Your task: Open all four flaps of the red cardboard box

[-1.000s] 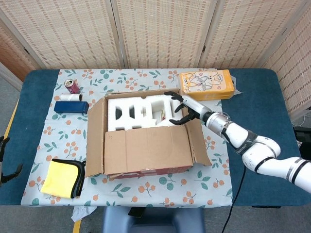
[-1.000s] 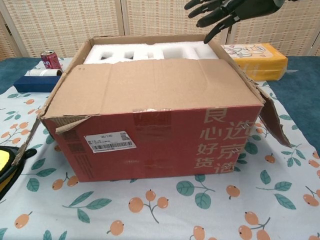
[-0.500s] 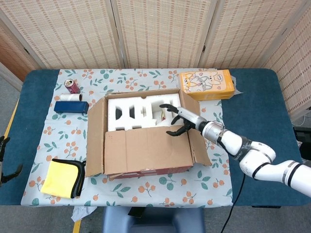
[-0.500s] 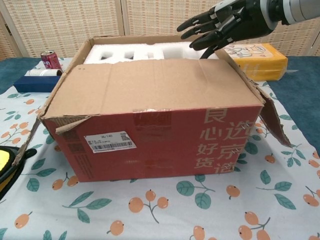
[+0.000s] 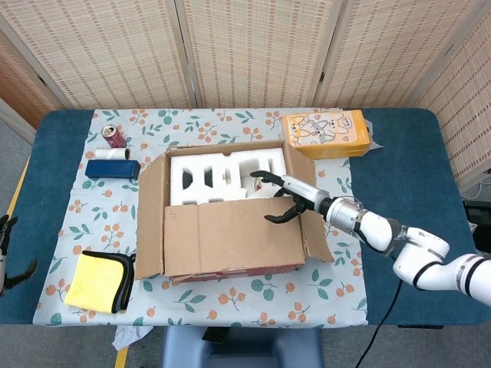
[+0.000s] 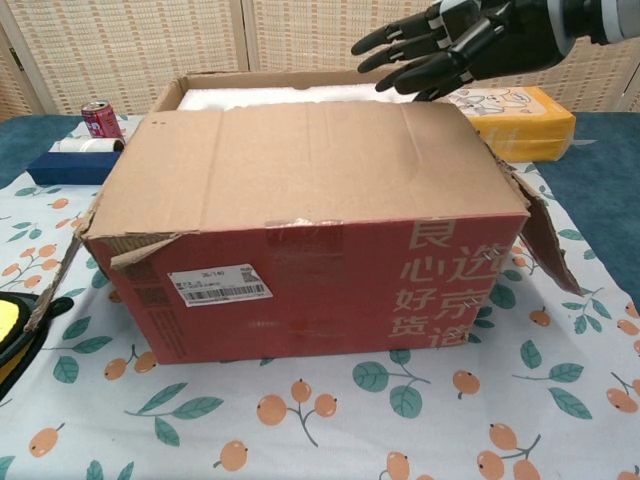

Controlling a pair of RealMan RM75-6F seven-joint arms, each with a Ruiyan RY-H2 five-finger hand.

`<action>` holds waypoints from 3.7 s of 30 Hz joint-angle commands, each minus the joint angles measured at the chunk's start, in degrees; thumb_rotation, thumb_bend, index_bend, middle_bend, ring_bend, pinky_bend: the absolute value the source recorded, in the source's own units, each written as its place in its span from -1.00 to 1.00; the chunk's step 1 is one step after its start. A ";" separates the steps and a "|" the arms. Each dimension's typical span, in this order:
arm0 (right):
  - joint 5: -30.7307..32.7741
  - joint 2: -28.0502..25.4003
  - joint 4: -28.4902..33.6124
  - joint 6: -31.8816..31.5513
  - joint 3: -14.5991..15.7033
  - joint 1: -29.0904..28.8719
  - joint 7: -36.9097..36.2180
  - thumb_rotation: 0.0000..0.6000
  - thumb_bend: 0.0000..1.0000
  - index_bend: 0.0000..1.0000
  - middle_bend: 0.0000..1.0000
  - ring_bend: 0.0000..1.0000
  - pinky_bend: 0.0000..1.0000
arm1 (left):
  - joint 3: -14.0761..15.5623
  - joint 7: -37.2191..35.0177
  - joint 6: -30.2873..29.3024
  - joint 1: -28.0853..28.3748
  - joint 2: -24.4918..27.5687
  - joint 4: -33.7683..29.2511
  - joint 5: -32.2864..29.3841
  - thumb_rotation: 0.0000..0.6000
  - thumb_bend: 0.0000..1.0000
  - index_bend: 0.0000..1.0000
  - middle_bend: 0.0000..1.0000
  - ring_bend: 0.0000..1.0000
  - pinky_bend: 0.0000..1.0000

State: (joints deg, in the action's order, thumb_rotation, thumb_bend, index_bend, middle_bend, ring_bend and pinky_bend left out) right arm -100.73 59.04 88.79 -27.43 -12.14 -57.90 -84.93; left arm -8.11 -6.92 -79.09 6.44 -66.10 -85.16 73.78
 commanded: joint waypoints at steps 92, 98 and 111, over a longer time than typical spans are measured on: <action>11.11 2.50 8.00 -54.15 14.92 43.90 104.93 1.00 -0.23 -1.00 -1.00 -1.00 -0.50 | 2.45 8.07 0.93 1.98 -1.85 -2.66 2.38 1.00 -0.21 -1.00 -0.93 -1.00 -0.98; 10.30 6.56 1.54 -56.49 14.07 45.52 102.50 1.00 -0.23 -1.00 -1.00 -1.00 -0.56 | 2.94 8.59 0.64 1.96 -1.54 -3.41 3.38 1.00 -0.21 -1.00 -0.93 -0.99 -0.98; 16.38 14.73 -7.01 -58.90 9.93 48.97 99.70 1.00 -0.23 -1.00 -1.00 -1.00 -0.90 | 5.64 10.34 -2.78 0.31 0.10 -5.84 8.43 1.00 -0.21 -1.00 -0.93 -0.99 -0.98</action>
State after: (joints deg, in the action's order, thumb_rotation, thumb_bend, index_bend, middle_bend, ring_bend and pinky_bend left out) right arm -85.15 73.93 81.29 -86.99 -1.76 -9.26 15.09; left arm -2.72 3.39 -81.45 7.03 -66.18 -90.72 81.80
